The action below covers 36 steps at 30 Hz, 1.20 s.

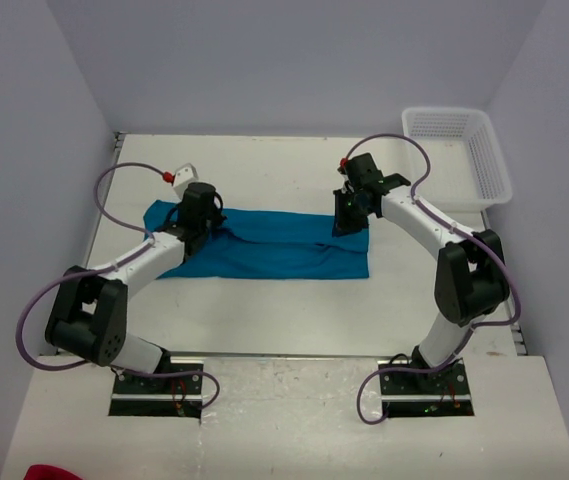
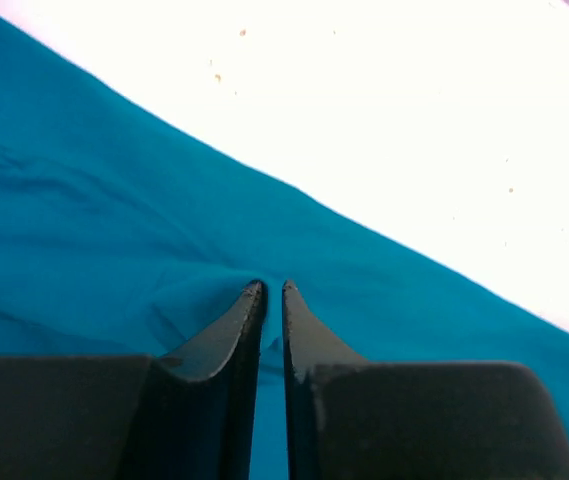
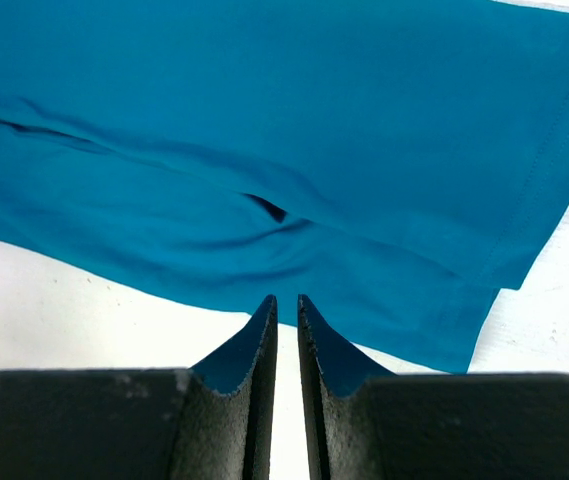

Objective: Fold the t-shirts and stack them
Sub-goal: Fold the other side of the tshirt into a rectangle

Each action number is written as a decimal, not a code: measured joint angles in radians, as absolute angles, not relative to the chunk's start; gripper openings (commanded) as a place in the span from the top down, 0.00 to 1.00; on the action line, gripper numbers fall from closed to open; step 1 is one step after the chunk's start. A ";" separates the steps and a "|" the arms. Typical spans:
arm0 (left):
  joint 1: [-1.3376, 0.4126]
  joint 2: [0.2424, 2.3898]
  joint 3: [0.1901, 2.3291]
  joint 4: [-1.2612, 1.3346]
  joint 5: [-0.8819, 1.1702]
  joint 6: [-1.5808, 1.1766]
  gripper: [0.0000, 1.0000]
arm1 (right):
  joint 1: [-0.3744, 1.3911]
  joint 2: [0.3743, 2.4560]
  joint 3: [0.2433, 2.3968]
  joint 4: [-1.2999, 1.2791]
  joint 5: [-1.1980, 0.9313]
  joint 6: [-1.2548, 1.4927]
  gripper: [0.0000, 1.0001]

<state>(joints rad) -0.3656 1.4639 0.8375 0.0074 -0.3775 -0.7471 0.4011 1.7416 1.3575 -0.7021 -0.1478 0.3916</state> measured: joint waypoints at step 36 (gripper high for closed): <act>-0.336 1.266 0.795 -0.048 -0.364 -0.659 0.73 | 0.401 1.761 1.357 -0.689 -0.145 0.392 0.86</act>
<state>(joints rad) -0.3363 1.2659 0.7948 -0.0483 -0.3637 -0.6586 0.4011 1.7615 1.3575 -0.6888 -0.1452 0.3920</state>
